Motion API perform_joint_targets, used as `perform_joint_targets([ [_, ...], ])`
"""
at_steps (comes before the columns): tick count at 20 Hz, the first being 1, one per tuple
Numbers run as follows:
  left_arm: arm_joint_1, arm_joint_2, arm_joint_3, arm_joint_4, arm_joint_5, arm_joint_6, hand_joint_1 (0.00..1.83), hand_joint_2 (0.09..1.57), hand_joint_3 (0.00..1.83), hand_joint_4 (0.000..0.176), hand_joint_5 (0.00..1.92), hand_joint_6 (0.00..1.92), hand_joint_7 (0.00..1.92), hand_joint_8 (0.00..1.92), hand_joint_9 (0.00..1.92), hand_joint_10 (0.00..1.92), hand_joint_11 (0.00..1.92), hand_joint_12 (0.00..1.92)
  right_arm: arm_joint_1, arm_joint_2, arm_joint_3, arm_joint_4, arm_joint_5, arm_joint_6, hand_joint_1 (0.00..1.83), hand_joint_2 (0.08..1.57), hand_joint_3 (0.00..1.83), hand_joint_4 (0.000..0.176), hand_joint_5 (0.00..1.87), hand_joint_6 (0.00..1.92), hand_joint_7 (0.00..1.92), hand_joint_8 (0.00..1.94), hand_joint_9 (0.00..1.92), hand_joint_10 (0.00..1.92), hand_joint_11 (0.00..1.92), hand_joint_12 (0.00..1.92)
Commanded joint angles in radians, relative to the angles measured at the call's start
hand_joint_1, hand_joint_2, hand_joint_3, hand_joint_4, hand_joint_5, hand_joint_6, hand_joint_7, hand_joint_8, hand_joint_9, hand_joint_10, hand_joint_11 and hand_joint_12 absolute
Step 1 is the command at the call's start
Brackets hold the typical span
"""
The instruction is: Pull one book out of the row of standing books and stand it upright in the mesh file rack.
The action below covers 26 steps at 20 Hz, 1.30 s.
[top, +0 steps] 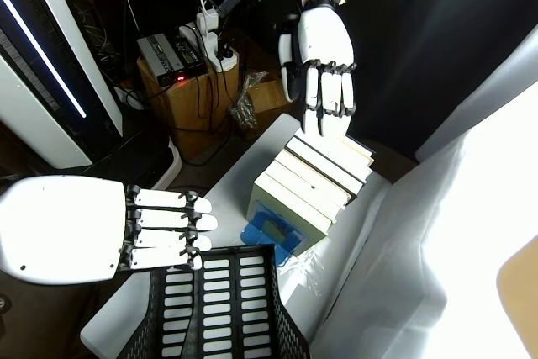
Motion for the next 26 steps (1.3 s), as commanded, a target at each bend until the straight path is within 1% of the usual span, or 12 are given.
perform_joint_targets([
  [1, 0.001, 0.01, 0.011, -0.05, -0.077, -0.002, 0.02, 1.35, 0.03, 0.057, 0.07, 0.02, 0.0, 0.0, 0.0, 0.0, 0.0, 0.0, 0.009, 0.009, 0.007, 0.022, 0.075, 0.001, 0.37, 1.26, 0.03, 0.0, 0.0, 0.0, 0.0, 0.0, 0.0, 0.0, 0.0, 0.0],
  [5, -0.001, 0.004, 0.015, -0.031, -0.059, -0.002, 0.03, 1.28, 0.0, 0.088, 0.0, 0.0, 0.0, 0.0, 0.0, 0.0, 0.0, 0.0, 0.004, 0.008, 0.008, 0.021, 0.068, 0.001, 0.29, 1.24, 0.01, 0.015, 0.0, 0.0, 0.0, 0.0, 0.0, 0.0, 0.0, 0.0],
  [9, -0.017, -0.028, 0.049, 0.029, -0.008, -0.002, 0.08, 1.25, 0.0, 0.068, 0.17, 0.03, 0.0, 0.0, 0.0, 0.0, 0.0, 0.0, 0.004, 0.004, 0.011, 0.021, 0.067, 0.001, 0.27, 1.25, 0.01, 0.0, 0.0, 0.0, 0.0, 0.0, 0.0, 0.0, 0.0, 0.0],
  [12, -0.03, -0.058, 0.079, 0.079, 0.038, -0.002, 0.06, 1.25, 0.0, 0.079, 0.24, 0.03, 0.0, 0.0, 0.0, 0.0, 0.0, 0.0, 0.004, -0.002, 0.013, 0.021, 0.067, 0.001, 0.25, 1.26, 0.01, 0.005, 0.0, 0.0, 0.0, 0.0, 0.0, 0.0, 0.0, 0.0],
  [13, -0.033, -0.069, 0.091, 0.099, 0.053, -0.002, 0.04, 1.24, 0.0, 0.078, 0.26, 0.03, 0.0, 0.0, 0.0, 0.0, 0.0, 0.0, 0.004, -0.005, 0.014, 0.021, 0.067, 0.001, 0.27, 1.26, 0.01, 0.0, 0.0, 0.0, 0.0, 0.0, 0.0, 0.0, 0.0, 0.0],
  [14, -0.036, -0.081, 0.104, 0.121, 0.068, -0.002, 0.06, 1.24, 0.0, 0.074, 0.29, 0.03, 0.0, 0.0, 0.0, 0.0, 0.0, 0.0, 0.004, -0.008, 0.015, 0.021, 0.067, 0.001, 0.21, 1.27, 0.01, 0.008, 0.0, 0.0, 0.0, 0.0, 0.0, 0.0, 0.0, 0.0],
  [17, -0.036, -0.119, 0.142, 0.199, 0.096, -0.002, 0.02, 1.23, 0.0, 0.097, 0.35, 0.04, 0.0, 0.0, 0.0, 0.0, 0.0, 0.0, 0.002, -0.012, 0.017, 0.021, 0.067, 0.001, 0.22, 1.28, 0.01, 0.006, 0.0, 0.0, 0.0, 0.0, 0.0, 0.0, 0.0, 0.0],
  [19, -0.034, -0.143, 0.16, 0.25, 0.126, -0.002, 0.0, 1.24, 0.0, 0.076, 0.39, 0.05, 0.0, 0.0, 0.0, 0.0, 0.0, 0.0, 0.001, -0.013, 0.018, 0.021, 0.067, 0.005, 0.27, 1.28, 0.01, 0.01, 0.0, 0.0, 0.0, 0.0, 0.0, 0.0, 0.0, 0.0],
  [20, -0.031, -0.155, 0.17, 0.273, 0.141, -0.002, 0.0, 1.25, 0.0, 0.077, 0.39, 0.04, 0.0, 0.0, 0.0, 0.0, 0.0, 0.0, 0.0, -0.013, 0.018, 0.021, 0.067, 0.008, 0.26, 1.28, 0.0, 0.014, 0.0, 0.0, 0.0, 0.0, 0.0, 0.0, 0.0, 0.0],
  [23, -0.014, -0.184, 0.194, 0.355, 0.164, -0.002, 0.02, 1.25, 0.0, 0.102, 0.41, 0.05, 0.0, 0.0, 0.0, 0.0, 0.0, 0.0, -0.004, -0.014, 0.019, 0.02, 0.067, 0.014, 0.23, 1.28, 0.0, 0.0, 0.0, 0.0, 0.0, 0.0, 0.0, 0.0, 0.0, 0.0],
  [24, -0.013, -0.186, 0.193, 0.372, 0.172, -0.002, 0.04, 1.24, 0.0, 0.118, 0.41, 0.04, 0.0, 0.0, 0.0, 0.0, 0.0, 0.0, -0.005, -0.014, 0.019, 0.02, 0.067, 0.015, 0.22, 1.27, 0.0, 0.0, 0.0, 0.0, 0.0, 0.0, 0.0, 0.0, 0.0, 0.0],
  [26, -0.008, -0.187, 0.19, 0.385, 0.177, -0.002, 0.0, 1.24, 0.0, 0.13, 0.4, 0.03, 0.0, 0.0, 0.0, 0.0, 0.0, 0.0, -0.008, -0.015, 0.019, 0.021, 0.067, 0.016, 0.26, 1.27, 0.0, 0.0, 0.0, 0.0, 0.0, 0.0, 0.0, 0.0, 0.0, 0.0],
])
